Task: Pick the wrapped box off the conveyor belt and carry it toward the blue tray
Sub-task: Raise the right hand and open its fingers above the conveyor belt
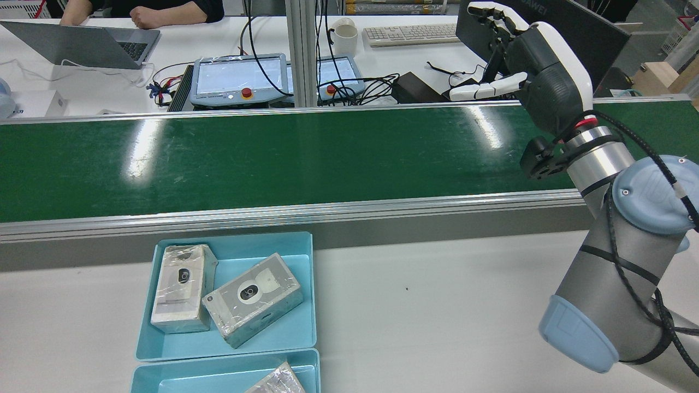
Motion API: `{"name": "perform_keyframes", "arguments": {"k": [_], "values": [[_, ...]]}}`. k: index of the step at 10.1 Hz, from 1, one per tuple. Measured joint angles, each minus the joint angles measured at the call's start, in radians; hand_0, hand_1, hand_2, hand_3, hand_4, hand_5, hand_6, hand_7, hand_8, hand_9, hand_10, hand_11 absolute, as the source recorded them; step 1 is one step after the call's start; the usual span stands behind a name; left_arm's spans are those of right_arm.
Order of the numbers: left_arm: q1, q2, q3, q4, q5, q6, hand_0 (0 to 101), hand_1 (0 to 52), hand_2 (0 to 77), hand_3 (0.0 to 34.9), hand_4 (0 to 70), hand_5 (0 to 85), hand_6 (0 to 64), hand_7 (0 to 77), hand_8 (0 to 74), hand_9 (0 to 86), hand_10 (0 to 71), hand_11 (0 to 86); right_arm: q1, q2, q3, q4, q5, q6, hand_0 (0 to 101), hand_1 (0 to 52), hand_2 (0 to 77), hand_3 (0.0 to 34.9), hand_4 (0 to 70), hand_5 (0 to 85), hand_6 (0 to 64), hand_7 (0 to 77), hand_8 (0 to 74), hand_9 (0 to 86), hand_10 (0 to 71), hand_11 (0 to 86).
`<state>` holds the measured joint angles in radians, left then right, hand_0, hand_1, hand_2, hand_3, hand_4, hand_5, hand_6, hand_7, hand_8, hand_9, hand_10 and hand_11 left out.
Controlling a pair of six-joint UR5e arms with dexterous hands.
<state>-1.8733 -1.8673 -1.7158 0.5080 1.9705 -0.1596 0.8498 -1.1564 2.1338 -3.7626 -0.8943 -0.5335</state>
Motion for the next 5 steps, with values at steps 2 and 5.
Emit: {"name": "perform_keyframes", "arguments": {"k": [2,5], "values": [[0.000,0.000,0.000,0.000,0.000,0.000,0,0.0,0.5,0.0,0.0,1.1,0.0,0.0,0.5,0.5,0.5,0.5,0.001,-0.007,0.004,-0.001,0.006,0.000,48,15.8,12.5,4.3,2.7,26.2,3.3,4.9,2.7,1.6,0.0,1.1],[0.000,0.000,0.000,0.000,0.000,0.000,0,0.0,0.5,0.0,0.0,0.5,0.0,0.0,0.5,0.0,0.5,0.5,-0.003,-0.008,-0.004,0.007,0.008,0.001,48,15.8,12.5,2.6,2.7,26.2,3.3,4.9,1.1,1.6,0.0,1.1]]}}
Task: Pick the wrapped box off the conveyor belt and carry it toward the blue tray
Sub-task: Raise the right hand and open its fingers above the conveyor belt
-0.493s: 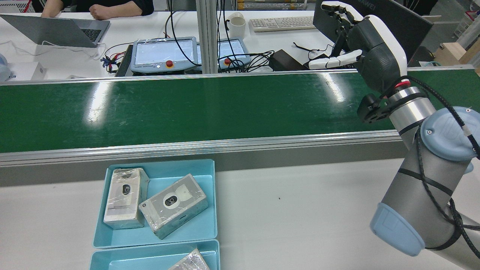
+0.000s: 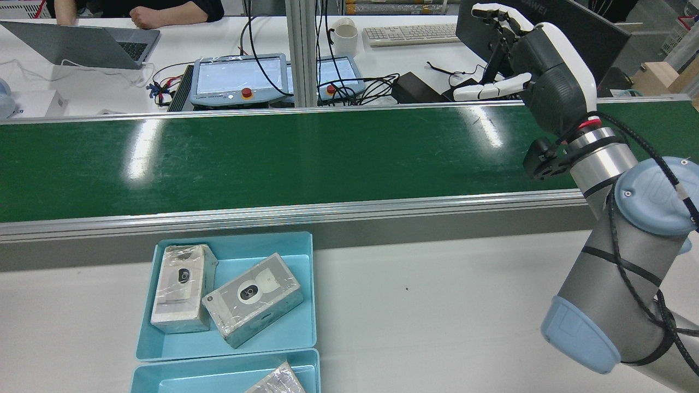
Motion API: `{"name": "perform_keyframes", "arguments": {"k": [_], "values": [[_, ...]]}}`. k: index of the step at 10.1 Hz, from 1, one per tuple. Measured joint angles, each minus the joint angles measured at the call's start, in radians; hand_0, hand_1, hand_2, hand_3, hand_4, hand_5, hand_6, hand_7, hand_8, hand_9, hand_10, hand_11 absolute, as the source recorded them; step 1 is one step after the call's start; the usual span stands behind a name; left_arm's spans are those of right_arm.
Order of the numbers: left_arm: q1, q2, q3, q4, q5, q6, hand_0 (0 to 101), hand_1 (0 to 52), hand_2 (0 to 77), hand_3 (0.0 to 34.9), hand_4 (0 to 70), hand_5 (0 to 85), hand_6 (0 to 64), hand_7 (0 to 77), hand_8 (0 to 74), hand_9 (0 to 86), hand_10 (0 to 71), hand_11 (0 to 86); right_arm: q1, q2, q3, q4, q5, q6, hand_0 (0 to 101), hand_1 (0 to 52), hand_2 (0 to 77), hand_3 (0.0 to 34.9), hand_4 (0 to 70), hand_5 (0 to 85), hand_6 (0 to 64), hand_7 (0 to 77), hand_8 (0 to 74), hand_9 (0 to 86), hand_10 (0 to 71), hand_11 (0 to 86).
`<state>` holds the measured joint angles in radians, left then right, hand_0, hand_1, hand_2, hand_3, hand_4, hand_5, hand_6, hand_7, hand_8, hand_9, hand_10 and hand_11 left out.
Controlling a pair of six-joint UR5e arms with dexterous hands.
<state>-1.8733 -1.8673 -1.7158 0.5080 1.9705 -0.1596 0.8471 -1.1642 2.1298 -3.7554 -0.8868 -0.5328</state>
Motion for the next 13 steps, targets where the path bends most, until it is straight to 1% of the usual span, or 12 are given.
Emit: {"name": "perform_keyframes", "arguments": {"k": [2,4,6,7,8,9,10,11,13], "values": [[0.000,0.000,0.000,0.000,0.000,0.000,0,0.0,0.5,0.0,0.0,1.1,0.0,0.5,0.5,0.0,0.5,0.5,-0.002,0.000,-0.004,0.003,0.000,-0.002,48,14.2,11.4,2.6,2.7,25.1,3.3,4.9,1.1,1.6,0.0,1.1],[0.000,0.000,0.000,0.000,0.000,0.000,0,0.0,0.5,0.0,0.0,1.1,0.0,0.5,0.5,0.0,0.5,0.5,-0.003,0.000,-0.007,0.005,0.000,-0.004,48,14.7,11.4,2.6,2.7,25.1,3.3,4.9,1.1,1.6,0.0,1.1],[0.000,0.000,0.000,0.000,0.000,0.000,0,0.0,0.5,0.0,0.0,1.1,0.0,0.0,0.5,0.5,0.5,0.5,-0.004,0.003,-0.040,0.009,-0.002,0.008,48,14.2,12.0,2.6,2.7,25.1,3.3,4.9,1.1,1.6,0.0,1.1],[0.000,0.000,0.000,0.000,0.000,0.000,0,0.0,0.5,0.0,0.0,1.1,0.0,0.0,0.5,0.0,0.5,0.5,-0.004,0.005,-0.068,0.015,-0.004,0.030,48,14.2,11.4,2.5,2.7,25.1,3.3,4.9,1.1,1.6,0.0,1.1],[0.000,0.000,0.000,0.000,0.000,0.000,0,0.0,0.5,0.0,0.0,1.1,0.0,0.0,0.5,0.0,0.0,0.5,-0.006,0.006,-0.104,0.025,-0.005,0.066,47,13.6,10.9,2.8,2.7,25.1,3.3,4.9,1.1,1.6,0.0,1.1],[0.000,0.000,0.000,0.000,0.000,0.000,0,0.0,0.5,0.0,0.0,1.1,0.0,0.0,0.5,0.0,0.5,0.5,-0.007,0.007,-0.143,0.041,-0.006,0.106,47,13.6,9.3,0.5,2.7,25.1,3.3,4.9,1.1,1.6,0.0,1.1],[0.000,0.000,0.000,0.000,0.000,0.000,0,0.0,0.5,0.0,0.0,1.1,0.0,0.0,0.5,0.0,0.5,0.5,-0.007,0.007,-0.179,0.061,-0.007,0.145,47,13.6,9.3,0.0,2.7,25.1,3.3,4.9,1.1,1.6,0.0,1.1],[0.000,0.000,0.000,0.000,0.000,0.000,0,0.0,0.5,0.0,0.0,1.1,0.0,0.0,0.5,0.0,0.5,0.5,-0.009,0.007,-0.206,0.077,-0.009,0.174,47,13.6,8.7,0.0,1.6,22.9,3.3,4.9,1.1,4.4,0.0,1.6],[0.000,0.000,0.000,0.000,0.000,0.000,0,0.0,0.5,0.0,0.0,0.5,0.0,0.0,0.5,0.0,0.5,0.5,-0.021,0.008,-0.227,0.102,-0.012,0.194,47,13.1,9.8,0.0,2.2,24.0,2.7,4.9,1.1,2.7,0.0,1.1]]}}
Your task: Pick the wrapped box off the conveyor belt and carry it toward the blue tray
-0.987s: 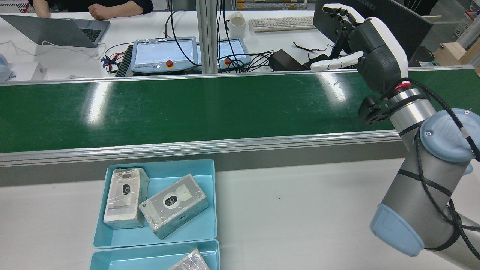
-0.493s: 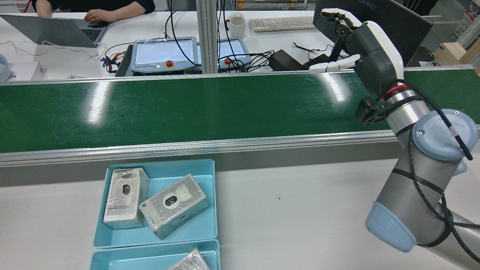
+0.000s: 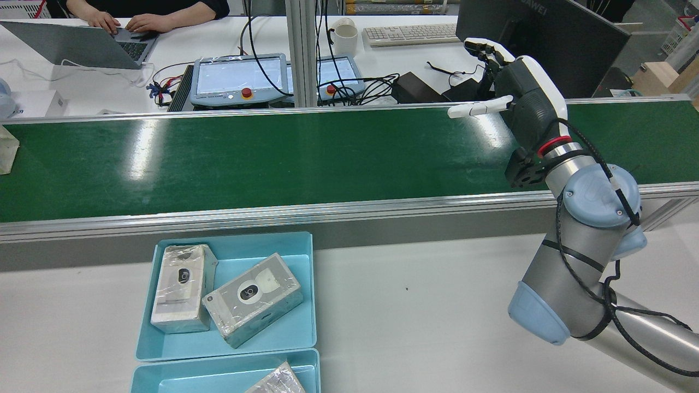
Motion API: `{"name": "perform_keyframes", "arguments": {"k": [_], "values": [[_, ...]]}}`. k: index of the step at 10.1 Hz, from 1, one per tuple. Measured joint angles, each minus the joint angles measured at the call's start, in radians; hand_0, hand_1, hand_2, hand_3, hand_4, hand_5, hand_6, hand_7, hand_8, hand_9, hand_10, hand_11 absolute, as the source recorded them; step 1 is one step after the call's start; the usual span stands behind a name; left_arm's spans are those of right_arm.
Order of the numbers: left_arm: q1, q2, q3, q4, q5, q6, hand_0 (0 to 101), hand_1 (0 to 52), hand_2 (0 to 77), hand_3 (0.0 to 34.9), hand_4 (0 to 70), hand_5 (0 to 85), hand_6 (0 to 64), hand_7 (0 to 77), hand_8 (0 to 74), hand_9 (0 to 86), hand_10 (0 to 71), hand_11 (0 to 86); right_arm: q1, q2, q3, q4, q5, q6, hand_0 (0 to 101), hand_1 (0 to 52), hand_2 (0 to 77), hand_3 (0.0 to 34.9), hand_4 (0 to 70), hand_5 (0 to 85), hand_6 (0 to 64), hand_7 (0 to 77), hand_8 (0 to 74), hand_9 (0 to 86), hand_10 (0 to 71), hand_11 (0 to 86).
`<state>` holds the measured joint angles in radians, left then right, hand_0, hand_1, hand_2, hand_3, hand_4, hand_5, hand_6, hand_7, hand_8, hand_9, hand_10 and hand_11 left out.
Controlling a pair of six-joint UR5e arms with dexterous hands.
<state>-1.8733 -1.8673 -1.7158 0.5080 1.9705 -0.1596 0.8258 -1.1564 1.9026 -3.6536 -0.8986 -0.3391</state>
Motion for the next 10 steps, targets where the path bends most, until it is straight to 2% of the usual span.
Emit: {"name": "perform_keyframes", "arguments": {"k": [3,4,5,6,7,8,9,10], "values": [[0.000,0.000,0.000,0.000,0.000,0.000,0,0.0,0.5,0.0,0.0,1.1,0.0,0.0,0.5,0.0,0.5,0.5,-0.003,0.000,0.004,0.028,-0.006,0.002,47,13.1,8.7,0.8,3.3,24.0,3.3,4.4,1.1,4.9,0.0,1.1],[0.000,0.000,0.000,0.000,0.000,0.000,0,0.0,0.5,0.0,0.0,1.1,0.0,0.5,0.5,0.5,0.5,0.5,-0.001,-0.001,0.007,0.027,-0.007,0.002,47,10.9,7.1,5.0,3.3,24.5,4.4,2.7,1.1,3.3,0.0,1.1],[0.000,0.000,0.000,0.000,0.000,0.000,0,0.0,0.5,0.0,0.0,1.1,0.0,0.5,0.5,0.5,0.5,0.5,0.000,-0.003,0.007,0.021,-0.008,0.001,47,7.1,2.2,2.2,6.0,31.1,4.4,2.7,1.1,3.3,0.0,1.1],[0.000,0.000,0.000,0.000,0.000,0.000,0,0.0,0.5,0.0,0.0,1.1,0.0,0.0,0.5,0.0,0.5,0.5,-0.002,-0.002,0.006,0.006,-0.015,0.001,47,7.1,2.2,2.2,6.0,31.1,4.4,2.7,1.1,3.3,0.0,1.1],[0.000,0.000,0.000,0.000,0.000,0.000,0,0.0,0.5,0.0,0.0,1.1,0.0,0.5,0.5,0.5,0.0,0.5,-0.002,0.004,0.003,-0.011,-0.031,0.002,46,7.1,2.2,2.4,7.1,32.7,8.7,6.5,2.2,4.9,0.0,1.1],[0.000,0.000,0.000,0.000,0.000,0.000,0,0.0,0.5,0.0,0.0,1.1,0.0,0.5,0.5,0.5,0.0,0.5,0.001,0.017,0.000,-0.030,-0.051,0.002,45,9.3,1.6,2.3,8.2,34.4,10.9,7.6,1.1,3.8,0.0,1.1],[0.000,0.000,0.000,0.000,0.000,0.000,0,0.0,0.5,0.0,0.0,1.1,0.0,0.5,0.5,0.0,0.0,0.5,0.005,0.033,-0.004,-0.047,-0.068,0.003,45,9.3,1.6,2.3,8.2,34.4,10.9,7.6,1.1,3.8,0.0,1.1],[0.000,0.000,0.000,0.000,0.000,0.000,0,0.0,0.5,0.0,0.0,0.5,0.0,0.5,0.5,0.5,0.0,0.5,0.007,0.043,-0.005,-0.055,-0.076,0.004,46,10.9,5.5,3.6,8.2,36.5,11.4,9.8,3.8,3.3,0.0,1.6]]}}
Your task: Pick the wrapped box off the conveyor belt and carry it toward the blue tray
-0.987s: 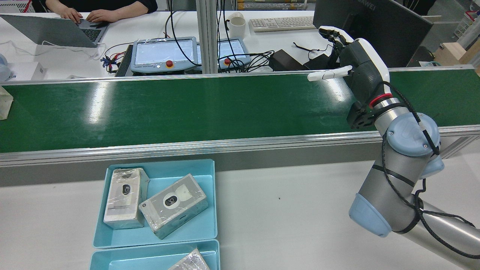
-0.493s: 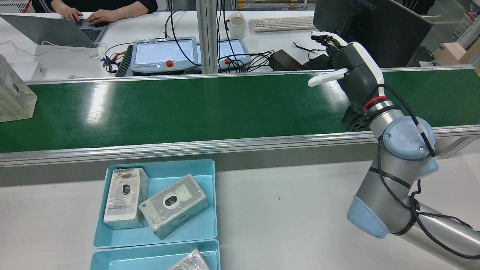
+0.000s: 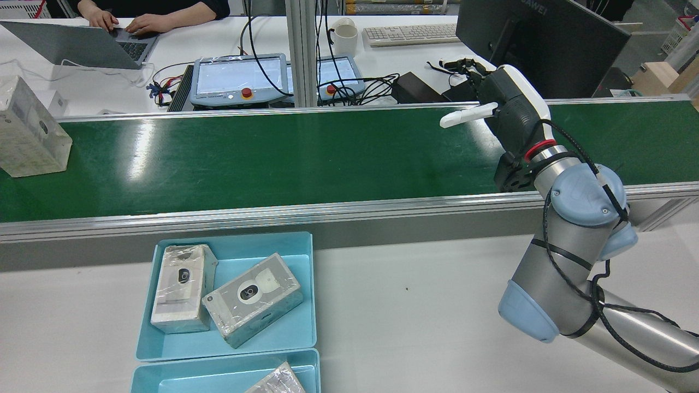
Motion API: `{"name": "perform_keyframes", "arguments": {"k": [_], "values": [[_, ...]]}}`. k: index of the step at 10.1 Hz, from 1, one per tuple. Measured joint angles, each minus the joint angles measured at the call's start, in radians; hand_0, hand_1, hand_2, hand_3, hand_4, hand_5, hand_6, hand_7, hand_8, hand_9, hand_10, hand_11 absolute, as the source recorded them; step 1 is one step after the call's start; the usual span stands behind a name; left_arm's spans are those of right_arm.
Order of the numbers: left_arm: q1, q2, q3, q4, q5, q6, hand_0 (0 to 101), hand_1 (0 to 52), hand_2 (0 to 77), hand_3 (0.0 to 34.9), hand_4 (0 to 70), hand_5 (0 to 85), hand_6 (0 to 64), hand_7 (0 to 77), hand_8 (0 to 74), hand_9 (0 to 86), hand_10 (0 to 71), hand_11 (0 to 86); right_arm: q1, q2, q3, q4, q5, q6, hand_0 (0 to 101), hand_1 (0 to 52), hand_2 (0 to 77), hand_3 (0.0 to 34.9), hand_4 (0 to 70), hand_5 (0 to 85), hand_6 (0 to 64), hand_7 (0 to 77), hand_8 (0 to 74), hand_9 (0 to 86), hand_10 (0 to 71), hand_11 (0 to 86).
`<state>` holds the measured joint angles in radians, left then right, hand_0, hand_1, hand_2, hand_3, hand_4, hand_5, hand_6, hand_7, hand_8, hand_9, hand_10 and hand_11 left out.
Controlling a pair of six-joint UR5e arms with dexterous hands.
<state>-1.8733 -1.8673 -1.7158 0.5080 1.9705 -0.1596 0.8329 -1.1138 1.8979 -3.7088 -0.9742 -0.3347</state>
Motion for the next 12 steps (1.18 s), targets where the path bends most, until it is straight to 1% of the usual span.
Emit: {"name": "perform_keyframes", "arguments": {"k": [1,2,3,4,5,6,7,9,12], "values": [[0.000,0.000,0.000,0.000,0.000,0.000,0,0.0,0.5,0.0,0.0,1.1,0.0,0.5,0.5,0.5,0.5,0.5,0.002,0.005,-0.001,-0.003,-0.003,0.001,47,13.1,7.6,2.9,6.5,35.5,12.0,9.3,3.8,3.3,0.0,1.1],[0.000,0.000,0.000,0.000,0.000,0.000,0,0.0,0.5,0.0,0.0,1.1,0.0,0.5,0.5,0.5,0.5,0.5,0.003,0.007,-0.001,-0.004,-0.004,0.001,47,13.1,7.6,2.9,6.5,35.5,12.0,9.3,3.8,3.3,0.0,1.1],[0.000,0.000,0.000,0.000,0.000,0.000,0,0.0,0.5,0.0,0.0,0.5,0.0,0.5,0.5,0.0,0.5,0.5,0.004,0.007,-0.002,-0.003,-0.004,0.002,47,12.5,6.0,2.4,3.3,26.2,8.2,3.8,1.6,3.3,0.0,1.1],[0.000,0.000,0.000,0.000,0.000,0.000,0,0.0,0.5,0.0,0.0,0.5,0.0,0.5,0.5,0.0,0.5,0.5,0.003,0.008,-0.003,-0.003,-0.004,0.001,47,12.5,5.5,4.3,2.2,27.8,7.1,4.9,1.1,2.7,0.0,1.1],[0.000,0.000,0.000,0.000,0.000,0.000,0,0.0,0.5,0.0,0.0,0.5,0.0,0.5,0.5,0.0,0.5,0.5,0.003,0.008,-0.007,-0.002,-0.004,0.001,47,9.3,5.5,4.3,2.2,27.8,6.0,4.9,1.1,2.7,0.0,1.1],[0.000,0.000,0.000,0.000,0.000,0.000,0,0.0,0.5,0.0,0.0,1.1,0.0,0.0,0.5,0.0,0.5,0.5,0.002,0.008,-0.011,-0.001,-0.003,0.001,47,9.3,5.5,4.3,2.2,27.8,6.0,4.9,1.1,2.7,0.0,1.1],[0.000,0.000,0.000,0.000,0.000,0.000,0,0.0,1.1,0.0,0.0,1.1,0.0,0.0,0.5,0.5,0.0,0.5,0.002,0.008,-0.014,-0.001,-0.003,0.002,47,11.5,5.5,4.4,3.3,27.8,6.0,4.9,1.1,2.7,0.0,1.6],[0.000,0.000,0.000,0.000,0.000,0.000,0,0.0,0.5,0.0,0.0,1.1,0.0,0.0,0.5,0.0,0.5,0.5,0.001,0.009,-0.018,0.000,-0.002,0.002,47,11.5,5.5,3.8,3.3,27.8,6.0,4.9,1.1,2.7,0.0,1.1],[0.000,0.000,0.000,0.000,0.000,0.000,0,0.0,0.5,0.0,0.0,0.5,0.0,0.5,0.5,0.0,0.5,0.5,0.000,0.009,-0.019,0.000,-0.001,0.002,47,11.5,5.5,3.8,3.3,27.8,6.0,4.9,1.1,2.7,0.0,1.1]]}}
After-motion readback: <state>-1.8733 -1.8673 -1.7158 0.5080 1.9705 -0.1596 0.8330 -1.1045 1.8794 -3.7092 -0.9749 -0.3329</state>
